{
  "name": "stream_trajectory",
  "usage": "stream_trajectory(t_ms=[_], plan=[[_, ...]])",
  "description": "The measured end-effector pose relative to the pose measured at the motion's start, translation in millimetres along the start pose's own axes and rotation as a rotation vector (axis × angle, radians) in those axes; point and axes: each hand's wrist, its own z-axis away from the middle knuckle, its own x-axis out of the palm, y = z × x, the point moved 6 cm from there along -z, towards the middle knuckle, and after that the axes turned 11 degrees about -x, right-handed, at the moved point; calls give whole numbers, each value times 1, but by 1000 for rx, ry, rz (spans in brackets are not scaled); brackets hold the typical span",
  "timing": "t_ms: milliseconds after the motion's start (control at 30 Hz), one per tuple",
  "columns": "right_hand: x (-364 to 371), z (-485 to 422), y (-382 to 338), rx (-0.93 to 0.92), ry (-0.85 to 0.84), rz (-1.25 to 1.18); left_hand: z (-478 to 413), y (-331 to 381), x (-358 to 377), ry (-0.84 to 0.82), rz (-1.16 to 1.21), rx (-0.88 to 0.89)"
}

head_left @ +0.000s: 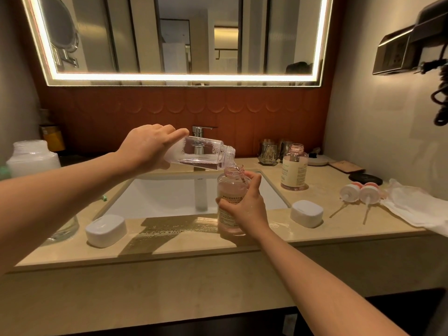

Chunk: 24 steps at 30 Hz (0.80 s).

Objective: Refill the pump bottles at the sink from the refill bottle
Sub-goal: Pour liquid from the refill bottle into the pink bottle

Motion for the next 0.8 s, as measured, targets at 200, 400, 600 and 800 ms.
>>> stream_trajectory(t_ms=[200,400,600,800], plan=[[0,0,0,-5,-2,3,0,0,1,1,5,4],[1,0,4,-4,0,19,0,0,1,-5,20,1],[2,-1,6,-3,-8,31,-1,0,1,5,21,2],[2,-1,7,2,-7,24,-2,1,-1,17,23,10]])
